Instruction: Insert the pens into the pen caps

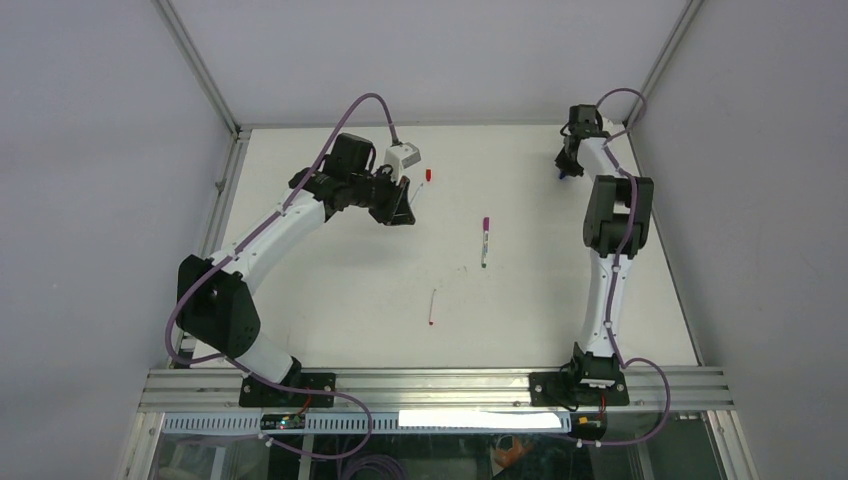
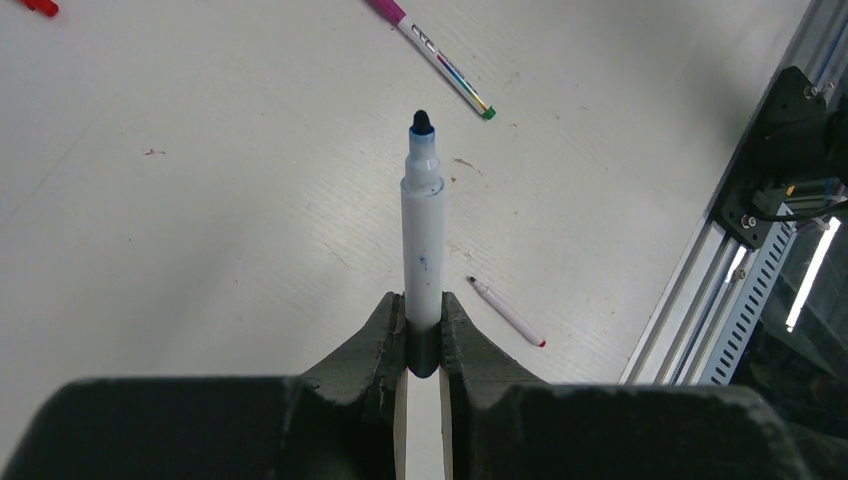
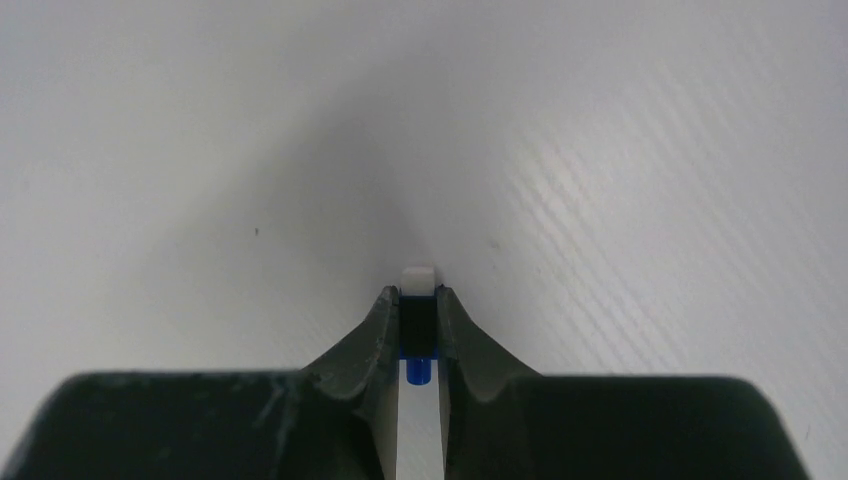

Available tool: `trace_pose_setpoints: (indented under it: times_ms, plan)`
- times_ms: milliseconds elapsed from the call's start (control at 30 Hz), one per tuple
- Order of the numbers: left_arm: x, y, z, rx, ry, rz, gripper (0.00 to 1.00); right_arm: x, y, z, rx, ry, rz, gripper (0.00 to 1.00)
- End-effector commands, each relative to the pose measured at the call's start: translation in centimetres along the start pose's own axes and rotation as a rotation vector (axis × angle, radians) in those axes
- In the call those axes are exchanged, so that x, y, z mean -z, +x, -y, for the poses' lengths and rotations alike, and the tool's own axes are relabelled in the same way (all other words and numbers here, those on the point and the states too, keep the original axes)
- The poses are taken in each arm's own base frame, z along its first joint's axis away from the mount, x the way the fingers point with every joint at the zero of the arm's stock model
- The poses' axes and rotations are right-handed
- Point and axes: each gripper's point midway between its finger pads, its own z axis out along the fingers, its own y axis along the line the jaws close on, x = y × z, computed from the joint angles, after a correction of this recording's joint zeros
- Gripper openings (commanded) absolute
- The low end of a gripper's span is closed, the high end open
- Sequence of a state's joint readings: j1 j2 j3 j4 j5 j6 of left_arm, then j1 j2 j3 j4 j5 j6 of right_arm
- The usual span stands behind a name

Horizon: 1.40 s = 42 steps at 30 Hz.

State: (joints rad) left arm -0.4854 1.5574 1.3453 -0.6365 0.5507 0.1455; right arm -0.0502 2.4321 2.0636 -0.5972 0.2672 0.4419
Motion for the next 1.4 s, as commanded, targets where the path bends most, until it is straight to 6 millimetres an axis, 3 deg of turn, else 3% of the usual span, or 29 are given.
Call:
trace_pose_setpoints:
  times_ms: [0, 100, 233, 500, 567, 700, 800, 1000, 1367]
  plan:
    - [-0.7, -1.5, 0.3, -0.002, 0.011, 0.033, 0.00, 3.5, 3.2, -2.2, 0.059, -0.145, -0.052, 0.00]
    - [-1.2, -1.7, 0.3, 0.020, 0.020, 0.042, 0.00, 6.7, 3.1, -3.6, 0.059, -0.221, 0.025, 0.00]
    - [-1.5, -2.2, -0.2, 0.041, -0.001, 0.072, 0.00, 12.2, 4.5, -6.5, 0.080, -0.350, 0.122, 0.00]
    - [-2.5, -3.3, -0.4, 0.102, 0.009, 0.135, 0.00, 25.1, 9.7, -13.8, 0.129, -0.749, 0.256, 0.00]
    - [-2.9, -3.3, 0.0, 0.122, 0.037, 0.138, 0.00, 28.5, 12.1, -15.5, 0.161, -0.876, 0.247, 0.00]
    - [-3.4, -3.1, 0.4, 0.135, 0.076, 0.135, 0.00, 33.4, 15.5, -17.4, 0.214, -1.033, 0.248, 0.00]
    - [-3.6, -3.1, 0.6, 0.146, 0.095, 0.137, 0.00, 36.4, 16.4, -18.1, 0.228, -1.129, 0.280, 0.00]
    - [-3.5, -3.5, 1.4, 0.149, 0.143, 0.163, 0.00, 39.9, 14.6, -18.7, 0.211, -1.233, 0.392, 0.00]
    - [-3.0, -3.9, 2.0, 0.144, 0.175, 0.177, 0.00, 41.9, 10.2, -19.2, 0.103, -1.219, 0.545, 0.00]
